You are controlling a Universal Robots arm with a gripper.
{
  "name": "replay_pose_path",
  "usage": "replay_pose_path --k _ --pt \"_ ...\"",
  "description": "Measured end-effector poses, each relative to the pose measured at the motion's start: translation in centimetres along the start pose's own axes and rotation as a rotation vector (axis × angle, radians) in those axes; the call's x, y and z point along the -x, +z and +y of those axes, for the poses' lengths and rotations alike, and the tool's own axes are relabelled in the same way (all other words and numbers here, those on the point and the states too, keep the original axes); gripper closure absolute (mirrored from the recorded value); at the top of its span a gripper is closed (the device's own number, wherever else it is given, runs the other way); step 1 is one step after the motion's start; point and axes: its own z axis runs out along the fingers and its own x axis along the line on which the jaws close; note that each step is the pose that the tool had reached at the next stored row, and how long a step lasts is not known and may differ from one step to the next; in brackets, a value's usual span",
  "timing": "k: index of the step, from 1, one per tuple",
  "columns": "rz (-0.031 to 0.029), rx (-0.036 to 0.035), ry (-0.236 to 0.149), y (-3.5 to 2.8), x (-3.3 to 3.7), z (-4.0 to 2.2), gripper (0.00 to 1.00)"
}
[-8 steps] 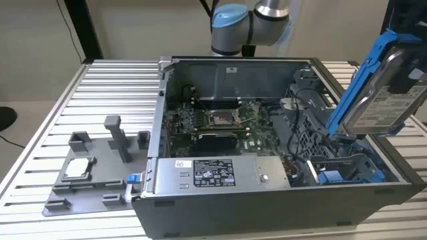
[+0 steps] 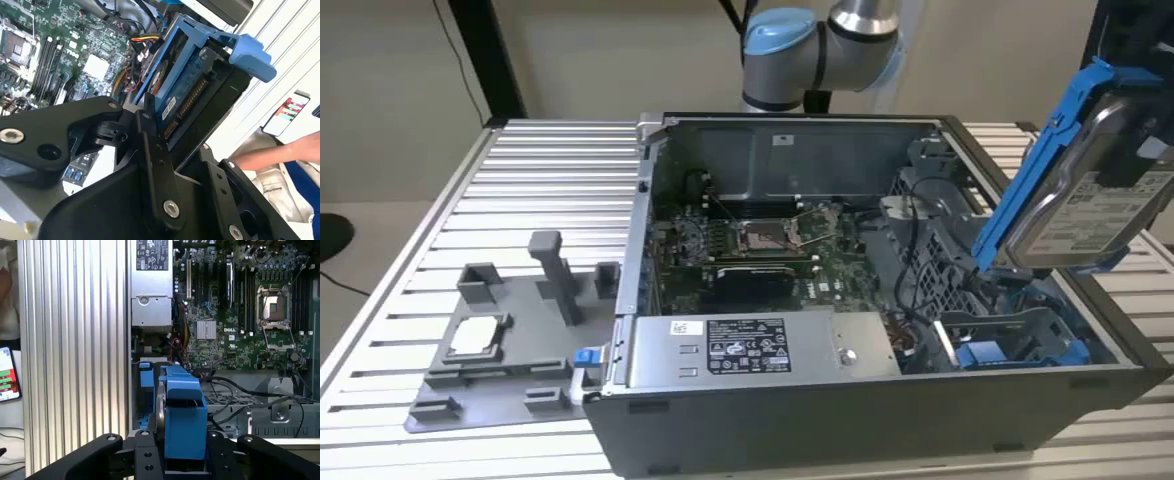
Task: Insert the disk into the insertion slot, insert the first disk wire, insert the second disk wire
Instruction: 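Insert the disk into the insertion slot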
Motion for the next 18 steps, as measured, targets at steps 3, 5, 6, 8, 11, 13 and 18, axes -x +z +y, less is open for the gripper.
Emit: replay_pose_path --k 3,5,6,8,11,13,18 --pt "-0.0008 0.0000 0.000 0.03 -0.02 0.00 1.00" --pt "-0.0015 0.0000 0.000 0.08 -0.16 0.00 1.00" --pt "-0.0022 0.0000 0.000 0.16 -0.22 -0.01 1.00" --pt "-0.0040 0.0001 0.000 0.38 -0.35 -0.02 1.00" --pt "-0.0077 0.0001 0.000 0.89 -0.41 -0.04 1.00" --pt "-0.0106 0.0001 0.000 1.26 -0.46 -0.06 1.00" --pt "-0.0194 0.0003 -0.001 2.14 -0.94 -0.12 1.00"
